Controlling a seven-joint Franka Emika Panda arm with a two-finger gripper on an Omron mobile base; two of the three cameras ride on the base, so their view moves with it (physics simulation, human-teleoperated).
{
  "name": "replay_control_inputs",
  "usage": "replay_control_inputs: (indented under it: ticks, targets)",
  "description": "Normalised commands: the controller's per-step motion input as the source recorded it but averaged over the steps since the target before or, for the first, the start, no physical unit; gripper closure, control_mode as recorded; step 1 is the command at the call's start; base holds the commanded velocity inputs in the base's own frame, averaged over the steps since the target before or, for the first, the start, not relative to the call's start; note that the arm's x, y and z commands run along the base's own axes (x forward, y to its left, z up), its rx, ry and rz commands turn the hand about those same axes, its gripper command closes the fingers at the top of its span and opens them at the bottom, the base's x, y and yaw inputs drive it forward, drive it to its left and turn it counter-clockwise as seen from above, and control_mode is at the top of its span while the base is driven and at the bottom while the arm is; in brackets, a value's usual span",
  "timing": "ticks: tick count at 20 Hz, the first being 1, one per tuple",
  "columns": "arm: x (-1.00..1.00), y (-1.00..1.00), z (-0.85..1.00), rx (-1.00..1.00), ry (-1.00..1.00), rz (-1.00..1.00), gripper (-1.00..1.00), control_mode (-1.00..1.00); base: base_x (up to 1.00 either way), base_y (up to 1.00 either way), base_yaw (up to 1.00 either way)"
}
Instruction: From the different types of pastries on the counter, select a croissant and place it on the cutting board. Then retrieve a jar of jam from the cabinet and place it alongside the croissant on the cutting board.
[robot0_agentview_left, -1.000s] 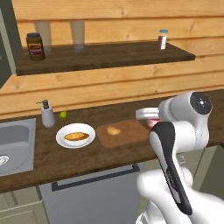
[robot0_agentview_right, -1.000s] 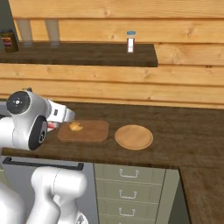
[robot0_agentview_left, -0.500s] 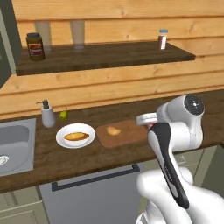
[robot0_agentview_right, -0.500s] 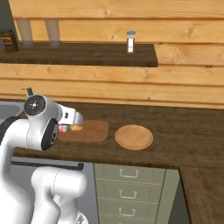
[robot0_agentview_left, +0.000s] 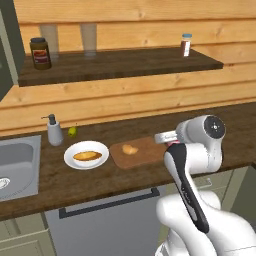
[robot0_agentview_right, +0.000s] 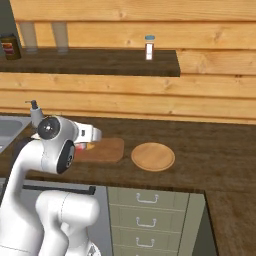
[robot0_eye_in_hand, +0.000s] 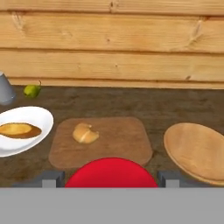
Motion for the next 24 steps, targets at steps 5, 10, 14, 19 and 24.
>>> replay_control_inputs:
  ticks: [5, 10, 14, 19, 24]
  targets:
    - [0.37, -0.27, -0.54, 0.05, 0.00, 0.06, 1.00, -1.00, 0.00, 0.00, 0.00]
    - [0.31, -0.12, -0.25, 0.00, 0.00, 0.21, 1.00, -1.00, 0.00, 0.00, 0.00]
    - [0.41, 0.00, -0.04, 0.00, 0.00, 0.16, 1.00, -1.00, 0.00, 0.00, 0.00]
    - [0.35, 0.00, -0.05, 0.00, 0.00, 0.14, 1.00, -1.00, 0.00, 0.00, 0.00]
    - [0.27, 0.00, -0.35, 0.09, 0.00, 0.17, 1.00, -1.00, 0.00, 0.00, 0.00]
